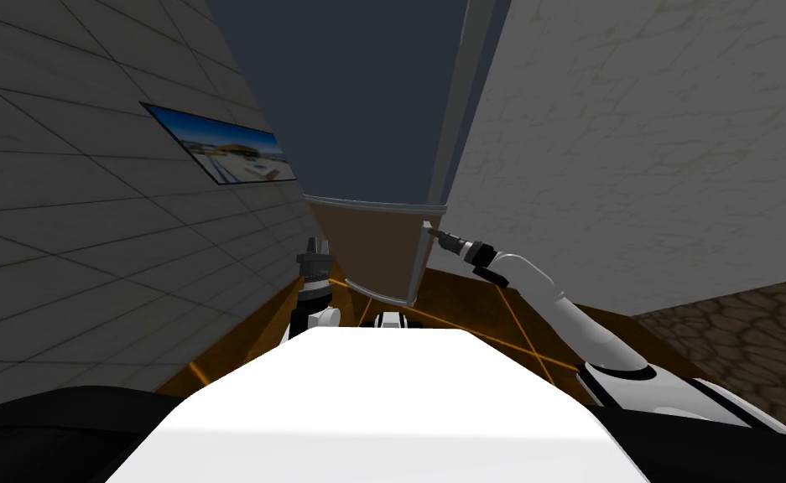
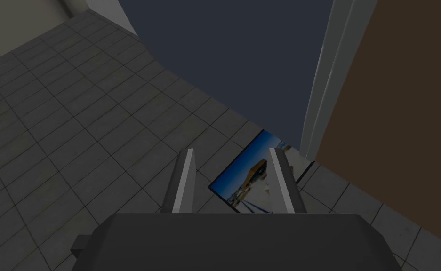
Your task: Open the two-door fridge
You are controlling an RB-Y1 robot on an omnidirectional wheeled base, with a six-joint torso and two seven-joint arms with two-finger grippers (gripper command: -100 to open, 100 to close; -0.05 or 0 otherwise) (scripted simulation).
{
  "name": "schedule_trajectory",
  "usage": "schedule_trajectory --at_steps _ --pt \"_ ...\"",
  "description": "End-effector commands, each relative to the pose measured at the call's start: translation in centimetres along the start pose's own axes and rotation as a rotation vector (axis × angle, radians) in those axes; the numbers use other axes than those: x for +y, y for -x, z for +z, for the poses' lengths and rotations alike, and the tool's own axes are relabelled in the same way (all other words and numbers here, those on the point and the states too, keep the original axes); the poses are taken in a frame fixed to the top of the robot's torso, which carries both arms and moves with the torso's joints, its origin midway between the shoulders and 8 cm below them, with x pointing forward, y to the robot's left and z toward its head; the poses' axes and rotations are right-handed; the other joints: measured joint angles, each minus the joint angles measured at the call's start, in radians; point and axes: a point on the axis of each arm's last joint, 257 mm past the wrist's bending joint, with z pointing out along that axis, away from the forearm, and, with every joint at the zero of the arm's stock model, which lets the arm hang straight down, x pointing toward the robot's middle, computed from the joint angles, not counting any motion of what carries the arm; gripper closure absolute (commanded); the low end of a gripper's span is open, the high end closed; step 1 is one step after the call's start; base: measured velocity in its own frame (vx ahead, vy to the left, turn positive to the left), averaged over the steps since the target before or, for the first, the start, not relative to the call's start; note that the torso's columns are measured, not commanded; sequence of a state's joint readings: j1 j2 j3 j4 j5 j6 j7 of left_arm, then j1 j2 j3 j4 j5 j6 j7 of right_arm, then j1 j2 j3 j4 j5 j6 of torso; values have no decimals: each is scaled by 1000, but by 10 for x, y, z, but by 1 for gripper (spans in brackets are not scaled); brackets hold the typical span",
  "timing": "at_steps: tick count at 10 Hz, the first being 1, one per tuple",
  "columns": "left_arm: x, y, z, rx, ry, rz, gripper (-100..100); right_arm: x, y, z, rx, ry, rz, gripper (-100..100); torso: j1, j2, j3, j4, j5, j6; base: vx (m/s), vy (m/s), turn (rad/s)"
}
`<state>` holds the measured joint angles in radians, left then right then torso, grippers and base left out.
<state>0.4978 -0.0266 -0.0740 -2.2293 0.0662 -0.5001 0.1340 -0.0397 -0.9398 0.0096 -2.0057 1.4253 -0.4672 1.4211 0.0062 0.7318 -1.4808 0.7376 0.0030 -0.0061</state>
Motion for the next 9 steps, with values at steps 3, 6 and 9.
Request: schedule_trajectory --at_steps 3,6,9 --pt "0 0 0 0 0 0 0 8 -42 -14 52 72 -188 -100 3 1 0 2 1 0 7 177 -165" --pt "0 0 0 0 0 0 0 13 -69 -25 81 120 -299 -100 -6 4 3 0 -3 5 13 170 -151" --pt "0 0 0 0 0 0 0 12 -63 -22 75 111 -278 100 -13 7 5 1 -5 6 2 38 -14"
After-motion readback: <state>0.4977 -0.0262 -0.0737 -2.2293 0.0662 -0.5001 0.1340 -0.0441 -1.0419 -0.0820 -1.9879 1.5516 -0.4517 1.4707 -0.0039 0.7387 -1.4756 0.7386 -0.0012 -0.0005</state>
